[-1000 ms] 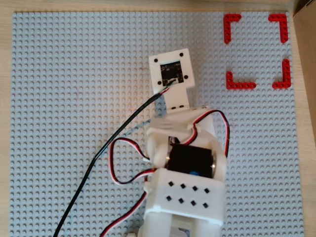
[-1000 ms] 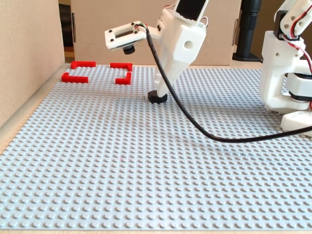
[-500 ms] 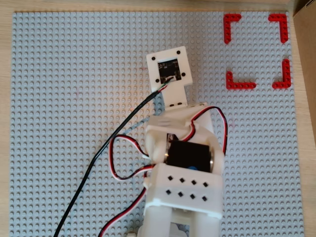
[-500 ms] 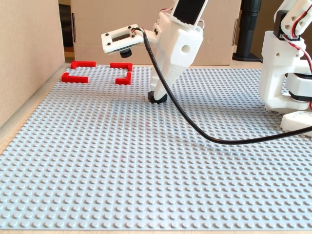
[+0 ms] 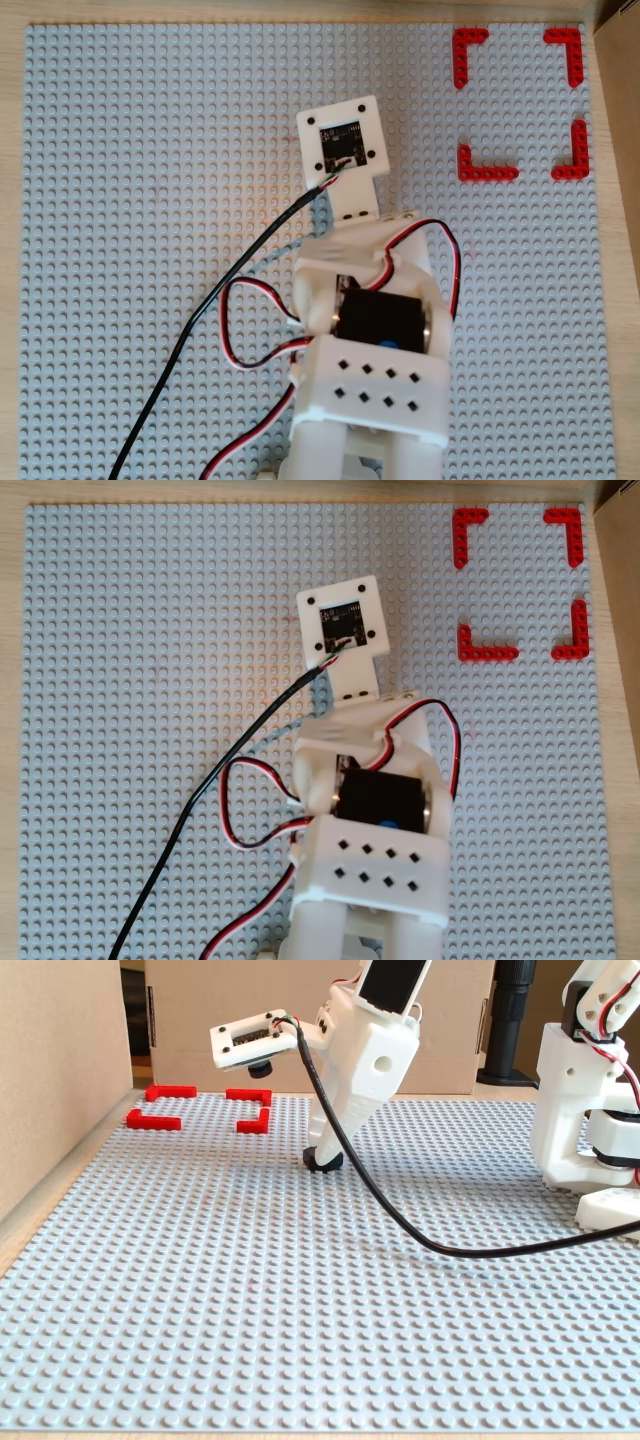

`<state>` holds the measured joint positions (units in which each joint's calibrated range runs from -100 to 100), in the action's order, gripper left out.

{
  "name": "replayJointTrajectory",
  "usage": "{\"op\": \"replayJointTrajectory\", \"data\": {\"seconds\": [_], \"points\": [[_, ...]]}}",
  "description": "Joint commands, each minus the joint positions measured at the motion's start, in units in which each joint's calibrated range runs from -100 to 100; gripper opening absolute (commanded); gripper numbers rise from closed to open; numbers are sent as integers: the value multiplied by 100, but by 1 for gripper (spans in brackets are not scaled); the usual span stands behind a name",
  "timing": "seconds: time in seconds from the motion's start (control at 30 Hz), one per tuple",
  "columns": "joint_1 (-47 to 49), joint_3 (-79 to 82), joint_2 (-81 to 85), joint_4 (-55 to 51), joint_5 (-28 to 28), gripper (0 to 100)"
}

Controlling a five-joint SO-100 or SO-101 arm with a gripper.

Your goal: Grab the Lego and store it in red box

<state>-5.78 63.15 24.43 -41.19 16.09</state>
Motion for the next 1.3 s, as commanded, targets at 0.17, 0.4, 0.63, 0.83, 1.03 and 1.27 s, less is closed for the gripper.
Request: {"op": "replayJointTrajectory", "data": {"seconds": [0.17, 0.4, 0.63, 0.83, 1.03, 1.27], "points": [[-14, -6, 57, -170, 22, 12], [-14, 3, 66, -170, 22, 19], [-111, -15, 6, -162, 22, 19], [-133, -51, -2, -126, -9, 11], [-133, -69, 32, -118, -15, 9], [-88, -69, 57, -118, -15, 23]]}}
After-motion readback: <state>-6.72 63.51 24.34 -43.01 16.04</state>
